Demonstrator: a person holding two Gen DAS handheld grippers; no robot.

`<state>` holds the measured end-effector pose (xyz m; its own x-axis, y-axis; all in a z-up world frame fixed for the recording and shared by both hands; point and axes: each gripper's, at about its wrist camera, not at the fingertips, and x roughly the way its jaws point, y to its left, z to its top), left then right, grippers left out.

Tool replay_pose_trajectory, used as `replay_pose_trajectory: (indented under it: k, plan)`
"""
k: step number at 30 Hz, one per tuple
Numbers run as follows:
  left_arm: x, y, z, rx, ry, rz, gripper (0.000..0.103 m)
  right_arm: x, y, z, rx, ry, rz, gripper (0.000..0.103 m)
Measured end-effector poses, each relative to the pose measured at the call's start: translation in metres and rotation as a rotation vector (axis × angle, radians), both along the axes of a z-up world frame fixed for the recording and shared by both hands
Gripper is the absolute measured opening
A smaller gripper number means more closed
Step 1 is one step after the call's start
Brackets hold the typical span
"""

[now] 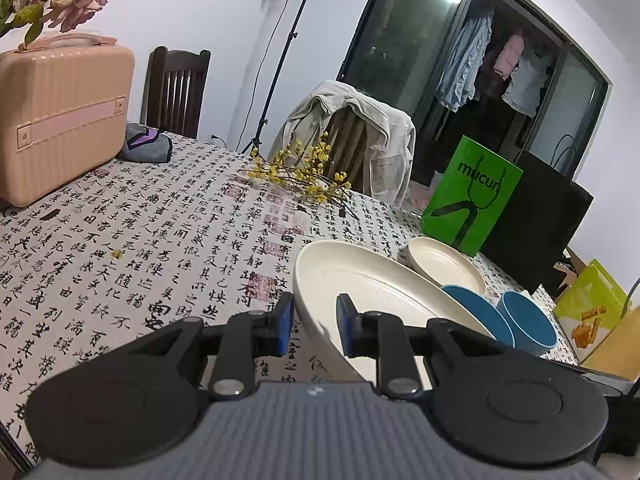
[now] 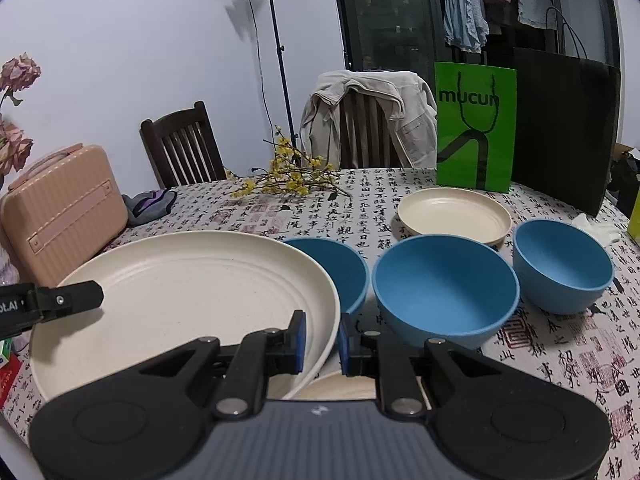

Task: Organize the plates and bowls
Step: 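Carry the held cream plate with both grippers toward the blue bowls, then lower the cream plate with both grippers onto the table beside the blue bowls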

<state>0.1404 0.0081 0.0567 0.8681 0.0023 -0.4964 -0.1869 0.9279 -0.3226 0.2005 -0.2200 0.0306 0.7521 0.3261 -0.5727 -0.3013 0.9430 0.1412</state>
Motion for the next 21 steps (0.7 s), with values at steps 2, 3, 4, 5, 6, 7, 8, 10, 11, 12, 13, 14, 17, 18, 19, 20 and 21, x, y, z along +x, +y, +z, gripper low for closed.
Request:
replay_pose_trajectory:
  k: [2,3,4,5,6,7,8,10,11,12,13,14,17,18,19,20,21]
  plan:
    - [-0.001,-0.003,-0.002,0.001,0.001,-0.003,0.022,-0.003,-0.003,-0.002,0.000,0.002,-0.003,0.016]
    - [-0.002,-0.004,-0.003,0.000,0.002,-0.005,0.022,-0.004,-0.005,-0.003,-0.001,0.003,-0.006,0.016]
    - [-0.003,-0.006,-0.004,-0.001,0.003,-0.007,0.022,-0.006,-0.006,-0.004,-0.001,0.003,-0.008,0.016]
    - [-0.003,-0.007,-0.004,-0.001,0.002,-0.008,0.022,-0.007,-0.008,-0.005,0.001,0.004,-0.010,0.016]
    - [-0.004,-0.009,-0.005,0.000,0.002,-0.011,0.022,-0.008,-0.009,-0.005,0.001,0.005,-0.013,0.016]
    - [-0.005,-0.010,-0.006,0.001,0.002,-0.013,0.022,-0.009,-0.011,-0.006,0.001,0.005,-0.016,0.016]
    - [-0.006,-0.011,-0.007,0.002,0.003,-0.015,0.022,-0.010,-0.012,-0.007,0.001,0.006,-0.019,0.016]
    - [-0.006,-0.014,-0.009,0.007,0.007,-0.019,0.022,-0.014,-0.014,-0.009,0.002,0.007,-0.023,0.016]
    - [-0.007,-0.015,-0.010,0.009,0.009,-0.021,0.022,-0.015,-0.015,-0.010,0.003,0.009,-0.025,0.016]
    - [-0.007,-0.017,-0.011,0.011,0.011,-0.022,0.022,-0.016,-0.017,-0.012,0.004,0.010,-0.026,0.016]
    - [-0.007,-0.018,-0.012,0.013,0.013,-0.023,0.022,-0.017,-0.018,-0.013,0.005,0.012,-0.028,0.016]
    - [-0.007,-0.019,-0.013,0.014,0.016,-0.025,0.022,-0.018,-0.019,-0.015,0.006,0.015,-0.030,0.016]
    - [-0.008,-0.025,-0.017,0.021,0.022,-0.033,0.022,-0.020,-0.023,-0.019,0.007,0.021,-0.037,0.016]
    - [-0.009,-0.026,-0.018,0.022,0.024,-0.035,0.022,-0.022,-0.025,-0.020,0.007,0.022,-0.039,0.016]
    - [-0.009,-0.028,-0.019,0.023,0.026,-0.038,0.022,-0.022,-0.026,-0.021,0.007,0.024,-0.042,0.016]
    - [-0.010,-0.029,-0.021,0.024,0.029,-0.040,0.022,-0.023,-0.028,-0.023,0.006,0.025,-0.045,0.016]
    - [-0.010,-0.030,-0.023,0.025,0.031,-0.043,0.022,-0.025,-0.029,-0.024,0.006,0.026,-0.048,0.016]
